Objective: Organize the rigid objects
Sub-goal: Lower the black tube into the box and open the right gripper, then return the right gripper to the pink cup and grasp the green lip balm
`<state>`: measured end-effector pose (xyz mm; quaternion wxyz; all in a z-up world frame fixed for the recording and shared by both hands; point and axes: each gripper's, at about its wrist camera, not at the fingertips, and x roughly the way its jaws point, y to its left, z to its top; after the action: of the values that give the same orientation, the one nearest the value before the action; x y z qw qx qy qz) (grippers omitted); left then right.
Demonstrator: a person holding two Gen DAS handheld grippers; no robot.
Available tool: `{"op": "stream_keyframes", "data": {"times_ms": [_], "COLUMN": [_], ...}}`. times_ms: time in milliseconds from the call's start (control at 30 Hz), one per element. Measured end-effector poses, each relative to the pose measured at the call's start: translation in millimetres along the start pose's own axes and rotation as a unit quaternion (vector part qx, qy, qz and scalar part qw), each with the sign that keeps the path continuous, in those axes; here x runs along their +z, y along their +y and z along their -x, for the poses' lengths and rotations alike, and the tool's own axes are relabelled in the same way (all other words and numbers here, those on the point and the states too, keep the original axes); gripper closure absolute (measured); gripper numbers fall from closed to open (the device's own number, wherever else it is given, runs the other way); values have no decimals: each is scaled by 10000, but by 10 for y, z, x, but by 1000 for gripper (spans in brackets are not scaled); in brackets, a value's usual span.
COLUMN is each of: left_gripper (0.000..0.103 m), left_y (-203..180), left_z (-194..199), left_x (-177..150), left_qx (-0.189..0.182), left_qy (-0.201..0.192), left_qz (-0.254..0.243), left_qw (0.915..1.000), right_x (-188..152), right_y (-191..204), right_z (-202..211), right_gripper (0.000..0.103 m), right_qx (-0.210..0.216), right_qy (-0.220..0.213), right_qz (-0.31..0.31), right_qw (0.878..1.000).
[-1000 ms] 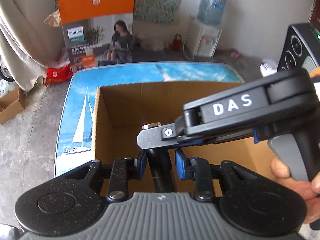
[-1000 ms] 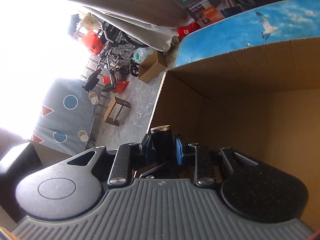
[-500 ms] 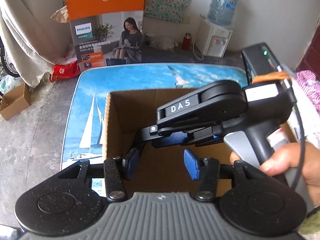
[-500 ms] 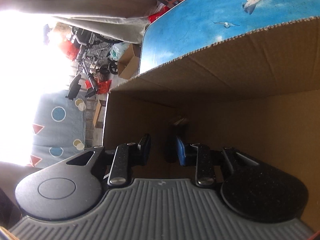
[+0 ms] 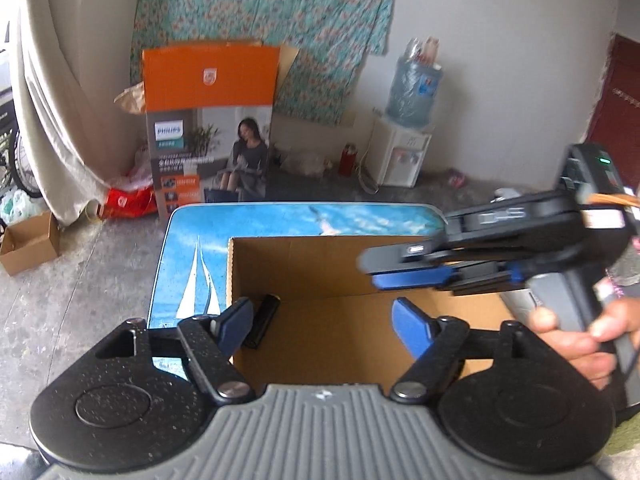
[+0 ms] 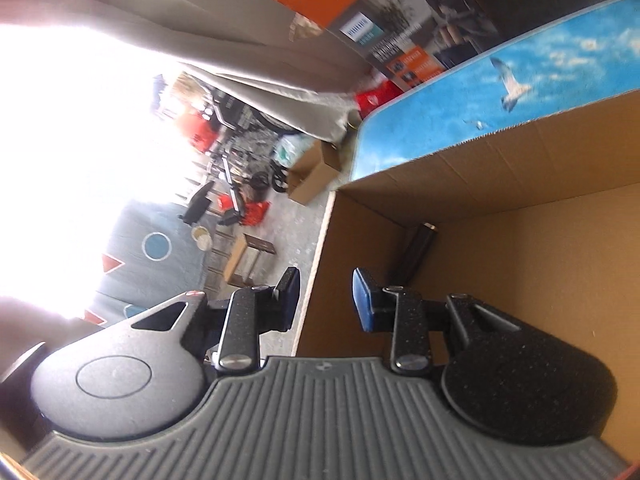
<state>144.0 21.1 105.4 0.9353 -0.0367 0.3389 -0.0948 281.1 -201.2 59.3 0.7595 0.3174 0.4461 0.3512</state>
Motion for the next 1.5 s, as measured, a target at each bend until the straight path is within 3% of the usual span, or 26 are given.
{"op": "stream_keyframes", "data": {"times_ms": [133,300,500,667,733,867,1067,1500], "left_gripper": [21,21,22,45,49,66,80,85], "left_y": [-131,-344,-611,-831,-900,-1010,-1121,-1165], "left_z": [246,304,105,-171,-257,-388,-491,-580], "left_x": [-265,-751,-1321,-1615,-1663,-1738,-1796,-1773], "left_qx": [-155,-476,-1058,-1198,-1178,-1182,-1197,-1198], "left_qy": [-99,164,646,1016,1081,1198,1291,1387], "left_qz": [-173,-648,-902,-1065,-1160,-1343,-1534,-1620], "left_qw": [9997,9966,9882,9818,9803,9765,9724,9696], "right_x": [-416,-1077,-1851,-2281,-2338,-2345,-2287,-2276], "right_y": [161,66,-491,-877,-946,-1005,-1072,-1140], "right_z": [714,1286,1296,1030,950,830,716,672], "right_gripper": [71,70,68,68,68,70,73,87], "right_qx": [213,-30,-564,-977,-1037,-1247,-1239,-1110], "right_qy": [-430,-861,-1002,-874,-871,-897,-891,-881], "right_qz": [319,570,31,-505,-623,-636,-733,-775], "right_qw": [9983,9947,9934,9901,9888,9861,9856,9869]}}
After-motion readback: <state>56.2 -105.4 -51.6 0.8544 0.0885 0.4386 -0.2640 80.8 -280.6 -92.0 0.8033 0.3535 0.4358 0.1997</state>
